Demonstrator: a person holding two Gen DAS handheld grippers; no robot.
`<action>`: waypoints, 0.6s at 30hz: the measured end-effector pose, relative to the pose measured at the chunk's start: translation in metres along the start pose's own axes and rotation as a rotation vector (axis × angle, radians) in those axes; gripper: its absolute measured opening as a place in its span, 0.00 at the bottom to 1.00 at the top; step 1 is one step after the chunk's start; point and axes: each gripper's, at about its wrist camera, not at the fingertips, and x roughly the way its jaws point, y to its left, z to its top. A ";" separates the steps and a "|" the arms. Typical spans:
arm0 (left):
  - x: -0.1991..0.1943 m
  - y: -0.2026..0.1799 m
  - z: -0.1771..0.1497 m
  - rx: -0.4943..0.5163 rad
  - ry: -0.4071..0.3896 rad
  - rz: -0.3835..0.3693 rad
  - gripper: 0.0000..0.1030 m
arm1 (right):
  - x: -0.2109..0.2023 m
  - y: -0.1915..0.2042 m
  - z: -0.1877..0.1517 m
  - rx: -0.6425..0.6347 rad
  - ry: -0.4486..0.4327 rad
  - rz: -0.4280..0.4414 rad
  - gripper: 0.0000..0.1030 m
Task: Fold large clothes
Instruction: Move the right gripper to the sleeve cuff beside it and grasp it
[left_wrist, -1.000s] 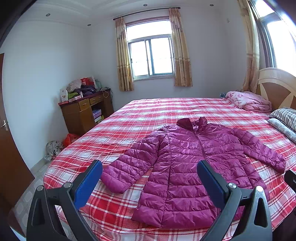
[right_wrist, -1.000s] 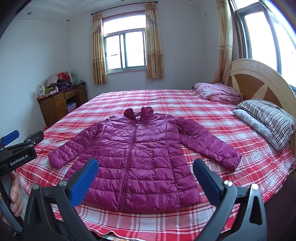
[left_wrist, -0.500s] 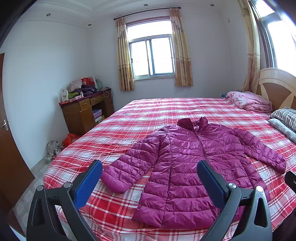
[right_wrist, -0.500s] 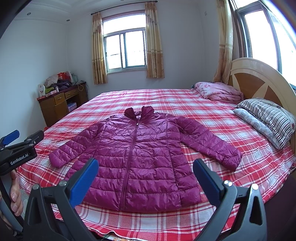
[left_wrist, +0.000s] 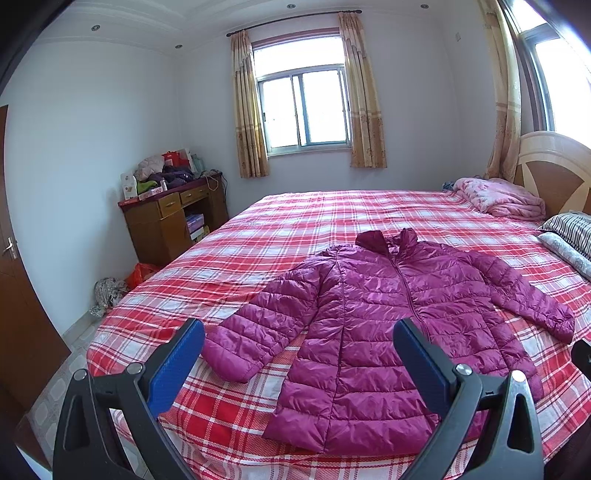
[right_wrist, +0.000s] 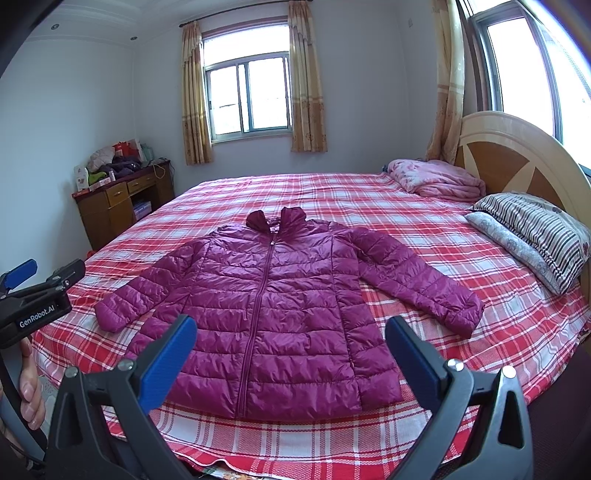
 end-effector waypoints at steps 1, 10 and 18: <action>0.002 0.000 -0.001 0.001 0.003 -0.001 0.99 | 0.003 -0.002 0.001 0.001 0.003 0.001 1.00; 0.063 -0.007 -0.007 0.028 0.023 0.038 0.99 | 0.067 -0.071 -0.007 0.123 0.092 -0.091 1.00; 0.153 -0.014 -0.019 0.029 0.131 0.057 0.99 | 0.120 -0.148 -0.025 0.275 0.190 -0.199 1.00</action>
